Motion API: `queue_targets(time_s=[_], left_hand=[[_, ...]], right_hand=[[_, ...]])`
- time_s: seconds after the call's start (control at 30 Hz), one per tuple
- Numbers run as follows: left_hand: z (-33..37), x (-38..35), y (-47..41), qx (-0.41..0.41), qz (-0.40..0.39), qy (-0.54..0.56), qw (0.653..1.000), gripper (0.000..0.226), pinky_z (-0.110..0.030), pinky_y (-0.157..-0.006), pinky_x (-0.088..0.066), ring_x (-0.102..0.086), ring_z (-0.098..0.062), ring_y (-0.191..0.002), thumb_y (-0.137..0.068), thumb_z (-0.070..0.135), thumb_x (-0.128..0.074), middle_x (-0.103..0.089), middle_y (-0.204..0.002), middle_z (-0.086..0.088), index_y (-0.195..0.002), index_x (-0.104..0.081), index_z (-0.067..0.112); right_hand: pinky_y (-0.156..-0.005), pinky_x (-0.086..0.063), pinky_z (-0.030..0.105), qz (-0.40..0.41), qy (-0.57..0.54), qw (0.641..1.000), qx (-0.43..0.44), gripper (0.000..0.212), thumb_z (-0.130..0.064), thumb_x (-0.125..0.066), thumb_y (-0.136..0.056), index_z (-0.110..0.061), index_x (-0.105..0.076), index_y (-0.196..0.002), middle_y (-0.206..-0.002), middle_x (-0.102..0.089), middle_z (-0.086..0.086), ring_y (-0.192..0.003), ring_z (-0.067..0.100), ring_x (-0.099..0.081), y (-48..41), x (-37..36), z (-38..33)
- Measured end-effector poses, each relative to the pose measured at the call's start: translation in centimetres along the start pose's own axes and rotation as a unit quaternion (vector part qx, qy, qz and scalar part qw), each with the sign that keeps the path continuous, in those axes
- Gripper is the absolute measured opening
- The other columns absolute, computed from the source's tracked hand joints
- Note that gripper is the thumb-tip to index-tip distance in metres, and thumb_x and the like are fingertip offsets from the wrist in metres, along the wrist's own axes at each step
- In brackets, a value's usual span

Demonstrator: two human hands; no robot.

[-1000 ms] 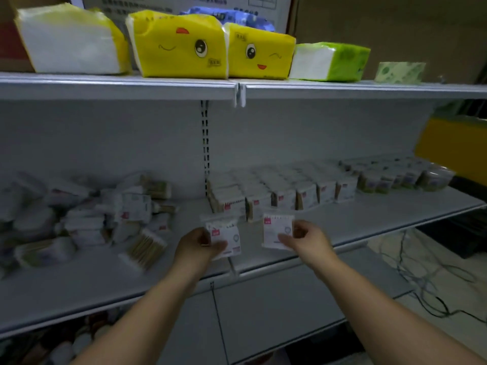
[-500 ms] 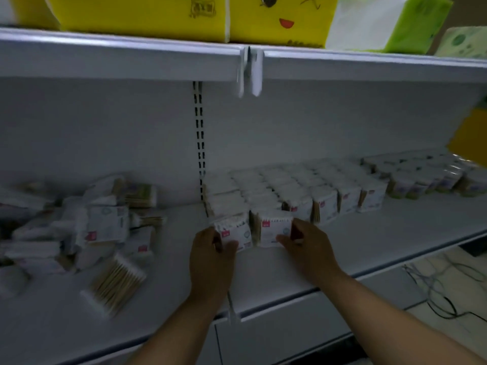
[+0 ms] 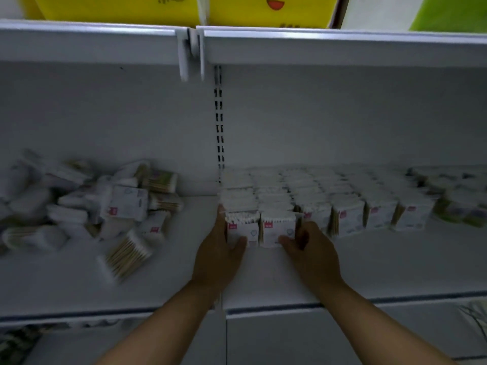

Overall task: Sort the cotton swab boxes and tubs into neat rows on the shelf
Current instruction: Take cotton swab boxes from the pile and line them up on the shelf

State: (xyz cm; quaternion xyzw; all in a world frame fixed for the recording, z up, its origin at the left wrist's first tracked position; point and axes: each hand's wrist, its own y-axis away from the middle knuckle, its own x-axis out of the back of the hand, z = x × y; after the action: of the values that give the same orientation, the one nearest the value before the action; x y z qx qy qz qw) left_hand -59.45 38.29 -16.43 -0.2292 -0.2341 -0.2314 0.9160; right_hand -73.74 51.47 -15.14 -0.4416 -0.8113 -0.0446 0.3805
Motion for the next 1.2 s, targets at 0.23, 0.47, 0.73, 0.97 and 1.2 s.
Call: queue_targets(time_s=[0.23, 0.47, 0.73, 0.97, 1.2], left_hand=[[0.8, 1.0, 0.7, 0.041, 0.004, 0.046, 0.998, 0.077, -0.029, -0.104, -0.040, -0.046, -0.011, -0.128, -0.083, 0.032, -0.068, -0.047, -0.142, 0.009, -0.147, -0.026, 0.031], [1.9, 1.2, 1.3, 0.041, 0.075, 0.032, 0.996, 0.076, -0.039, -0.105, -0.039, -0.042, -0.017, -0.128, -0.081, 0.033, -0.070, -0.044, -0.141, -0.003, -0.144, -0.031, 0.015], [2.5, 1.9, 2.0, -0.003, 0.124, 0.036, 0.992, 0.046, -0.016, -0.093, -0.031, -0.047, -0.023, -0.115, -0.090, 0.023, -0.059, -0.049, -0.124, -0.011, -0.130, -0.044, 0.006], [0.4, 8.2, 3.3, 0.020, 0.024, 0.074, 0.997, 0.054, -0.019, -0.096, -0.035, -0.044, -0.008, -0.117, -0.091, 0.031, -0.055, -0.044, -0.133, 0.003, -0.140, -0.034, 0.022], [-5.1, 18.9, 3.2, -0.015, 0.048, -0.122, 0.991, 0.015, -0.025, -0.070, -0.039, -0.056, -0.023, -0.096, -0.084, 0.025, -0.055, -0.059, -0.103, -0.002, -0.094, -0.060, 0.017]], right_hand=[[-0.049, -0.029, 0.026, -0.044, -0.034, 0.998, -0.007, 0.036, -0.044, -0.063, -0.084, -0.019, -0.046, -0.064, -0.059, -0.049, -0.004, -0.054, 0.009, -0.046, 0.2, 0.4, -0.3], [-0.048, -0.021, 0.027, -0.012, -0.100, 0.995, 0.012, 0.053, -0.045, -0.052, -0.091, -0.017, -0.031, -0.051, -0.044, -0.033, -0.005, -0.044, 0.012, -0.034, 0.4, 1.1, 0.1], [-0.043, -0.018, 0.026, -0.027, 0.106, 0.990, 0.093, 0.057, -0.039, -0.049, -0.093, -0.018, -0.030, -0.043, -0.038, -0.034, -0.003, -0.039, 0.008, -0.036, 2.7, 1.6, -1.4], [-0.042, -0.017, 0.027, -0.071, 0.228, 0.966, 0.103, 0.056, -0.038, -0.050, -0.094, -0.021, -0.029, -0.045, -0.040, -0.026, -0.002, -0.038, 0.010, -0.028, 6.2, -1.5, -6.1], [-0.046, -0.027, 0.022, -0.114, 0.142, 0.974, 0.133, 0.050, -0.039, -0.051, -0.093, -0.022, -0.032, -0.050, -0.046, -0.038, -0.005, -0.045, 0.006, -0.039, 8.2, -6.8, -12.6]])
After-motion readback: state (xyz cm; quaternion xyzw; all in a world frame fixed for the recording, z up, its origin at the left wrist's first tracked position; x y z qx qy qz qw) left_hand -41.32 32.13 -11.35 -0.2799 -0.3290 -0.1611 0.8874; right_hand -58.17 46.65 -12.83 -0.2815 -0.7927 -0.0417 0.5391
